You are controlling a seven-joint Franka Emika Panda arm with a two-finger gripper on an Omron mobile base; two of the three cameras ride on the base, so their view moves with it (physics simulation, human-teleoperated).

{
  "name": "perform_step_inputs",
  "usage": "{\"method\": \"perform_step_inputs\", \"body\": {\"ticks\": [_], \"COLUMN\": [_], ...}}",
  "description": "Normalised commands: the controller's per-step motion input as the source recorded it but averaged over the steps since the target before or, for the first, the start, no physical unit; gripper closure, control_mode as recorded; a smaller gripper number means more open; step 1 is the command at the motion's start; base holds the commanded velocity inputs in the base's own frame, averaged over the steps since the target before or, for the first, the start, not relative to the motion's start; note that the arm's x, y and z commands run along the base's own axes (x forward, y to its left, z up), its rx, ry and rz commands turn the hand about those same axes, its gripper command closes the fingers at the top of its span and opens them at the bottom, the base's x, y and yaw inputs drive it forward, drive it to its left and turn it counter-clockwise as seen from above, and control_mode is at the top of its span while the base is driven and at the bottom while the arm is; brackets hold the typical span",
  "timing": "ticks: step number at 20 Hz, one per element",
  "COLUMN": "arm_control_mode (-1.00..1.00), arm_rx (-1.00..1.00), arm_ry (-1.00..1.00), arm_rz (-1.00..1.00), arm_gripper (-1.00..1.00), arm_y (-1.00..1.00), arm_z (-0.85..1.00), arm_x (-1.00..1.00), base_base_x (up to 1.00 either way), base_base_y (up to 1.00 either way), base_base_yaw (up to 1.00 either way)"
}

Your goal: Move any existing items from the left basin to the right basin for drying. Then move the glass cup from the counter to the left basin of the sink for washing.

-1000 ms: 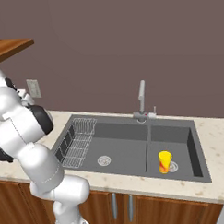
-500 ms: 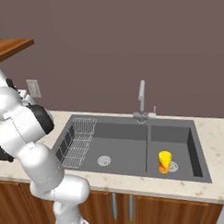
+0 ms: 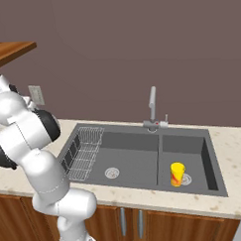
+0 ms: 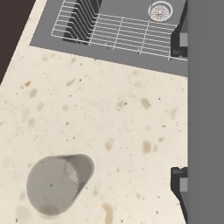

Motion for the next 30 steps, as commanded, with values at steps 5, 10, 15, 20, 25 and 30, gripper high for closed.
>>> {"method": "perform_step_inputs", "body": {"ticks": [5, 10, 15, 20, 25, 30], "arm_control_mode": [-1.0, -1.0, -1.0, -1.0, -1.0, -1.0], "arm_rx": [0.0, 0.0, 0.0, 0.0, 0.02, 0.02], "arm_ry": [0.0, 0.0, 0.0, 0.0, -0.02, -0.02], "arm_rz": [0.0, 0.0, 0.0, 0.0, 0.0, 0.0], "arm_gripper": [-1.0, -1.0, -1.0, -1.0, -1.0, -1.0], "arm_y": [0.14, 0.14, 0.13, 0.01, 0.0, 0.0], "arm_z": [-0.04, -0.01, 0.0, -0.09, -0.17, -0.12], "arm_x": [0.18, 0.14, 0.09, 0.0, 0.0, 0.0], "base_base_x": [0.0, 0.0, 0.0, 0.0, 0.0, 0.0], "base_base_y": [0.0, 0.0, 0.0, 0.0, 0.0, 0.0], "base_base_yaw": [0.0, 0.0, 0.0, 0.0, 0.0, 0.0]}}
